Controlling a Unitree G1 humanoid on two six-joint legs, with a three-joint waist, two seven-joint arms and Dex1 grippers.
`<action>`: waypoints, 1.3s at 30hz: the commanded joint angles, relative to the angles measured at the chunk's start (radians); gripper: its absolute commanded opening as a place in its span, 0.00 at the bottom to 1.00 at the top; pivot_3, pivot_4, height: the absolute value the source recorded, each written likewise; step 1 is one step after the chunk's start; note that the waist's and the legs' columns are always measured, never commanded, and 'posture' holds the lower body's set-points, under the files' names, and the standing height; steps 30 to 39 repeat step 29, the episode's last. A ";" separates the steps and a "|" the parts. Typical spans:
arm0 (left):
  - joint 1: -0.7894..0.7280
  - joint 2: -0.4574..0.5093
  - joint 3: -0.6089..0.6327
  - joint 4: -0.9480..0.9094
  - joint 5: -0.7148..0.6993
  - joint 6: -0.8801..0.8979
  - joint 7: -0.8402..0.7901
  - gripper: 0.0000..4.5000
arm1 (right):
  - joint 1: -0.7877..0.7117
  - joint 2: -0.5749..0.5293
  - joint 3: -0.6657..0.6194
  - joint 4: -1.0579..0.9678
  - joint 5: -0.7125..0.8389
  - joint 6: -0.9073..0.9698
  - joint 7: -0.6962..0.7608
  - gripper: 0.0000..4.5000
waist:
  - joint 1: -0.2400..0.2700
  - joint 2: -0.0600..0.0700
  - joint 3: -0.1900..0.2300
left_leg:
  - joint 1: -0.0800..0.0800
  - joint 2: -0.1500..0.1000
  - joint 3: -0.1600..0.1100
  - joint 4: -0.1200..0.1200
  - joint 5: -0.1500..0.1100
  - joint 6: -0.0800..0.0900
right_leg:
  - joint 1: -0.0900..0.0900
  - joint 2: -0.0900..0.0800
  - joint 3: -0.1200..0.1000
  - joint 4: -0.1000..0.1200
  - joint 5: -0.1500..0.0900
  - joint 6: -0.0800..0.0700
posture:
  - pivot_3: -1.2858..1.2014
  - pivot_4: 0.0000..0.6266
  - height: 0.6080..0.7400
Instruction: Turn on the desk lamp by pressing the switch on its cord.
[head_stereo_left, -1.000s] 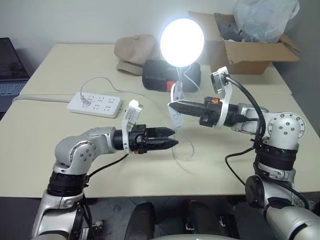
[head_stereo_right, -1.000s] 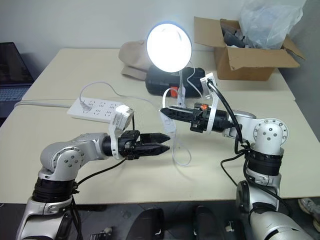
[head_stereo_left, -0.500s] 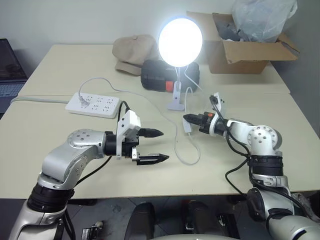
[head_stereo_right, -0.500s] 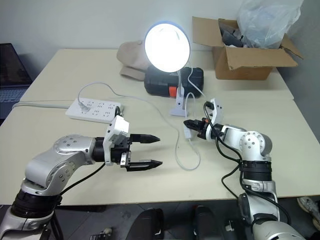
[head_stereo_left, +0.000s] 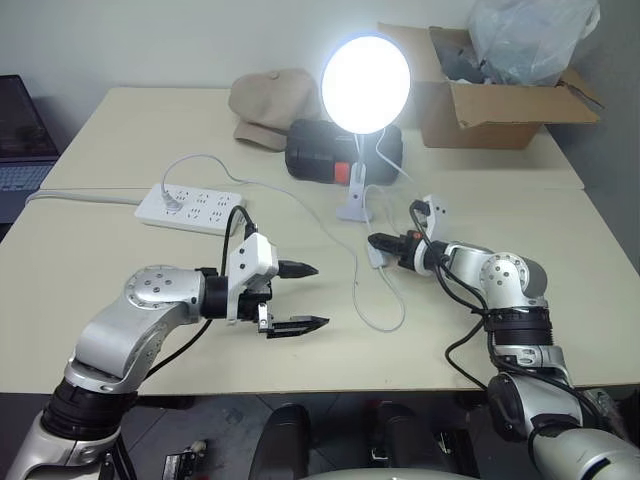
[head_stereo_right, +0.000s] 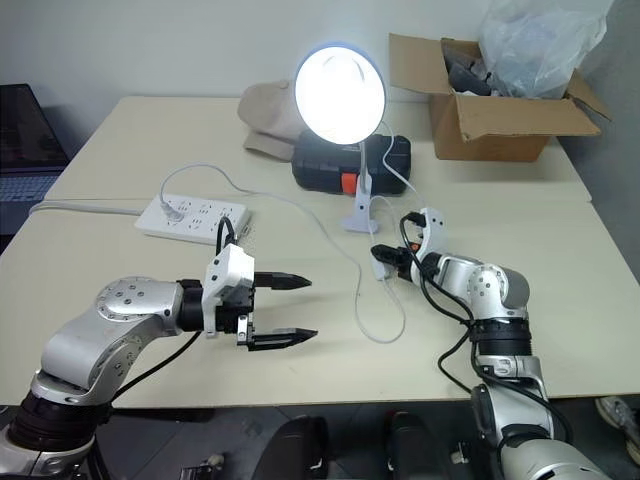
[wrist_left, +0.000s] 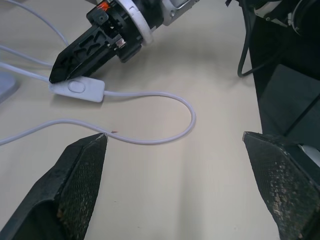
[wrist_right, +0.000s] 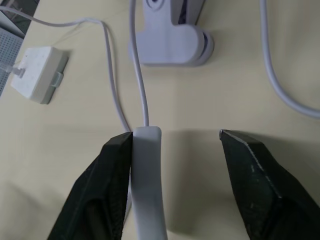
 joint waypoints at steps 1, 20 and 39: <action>-0.028 -0.009 0.038 0.014 0.021 -0.041 0.030 1.00 | -0.019 -0.048 -0.046 -0.118 0.049 0.043 0.031 0.86 | 0.000 0.000 0.000 | 0.000 0.000 0.000 0.000 0.000 0.000 | 0.000 0.000 0.000 0.000 0.000 0.000 | 0.52 0.24 1.00; -0.015 0.253 0.302 0.073 -0.056 0.096 -0.037 1.00 | 0.205 -0.791 0.101 -0.531 -0.062 -0.371 0.874 0.99 | -0.002 0.000 0.001 | 0.000 0.000 0.000 0.000 0.000 0.000 | 0.000 0.000 -0.001 -0.002 -0.001 0.001 | 0.52 0.24 1.00; 0.084 0.288 0.333 -0.008 -0.148 0.154 -0.088 1.00 | 0.197 -0.845 0.108 -0.508 -0.100 -0.458 0.967 0.99 | 0.003 0.000 0.001 | 0.001 0.000 0.000 0.000 0.000 0.000 | 0.000 -0.001 -0.001 -0.001 -0.001 0.000 | 0.52 0.24 1.00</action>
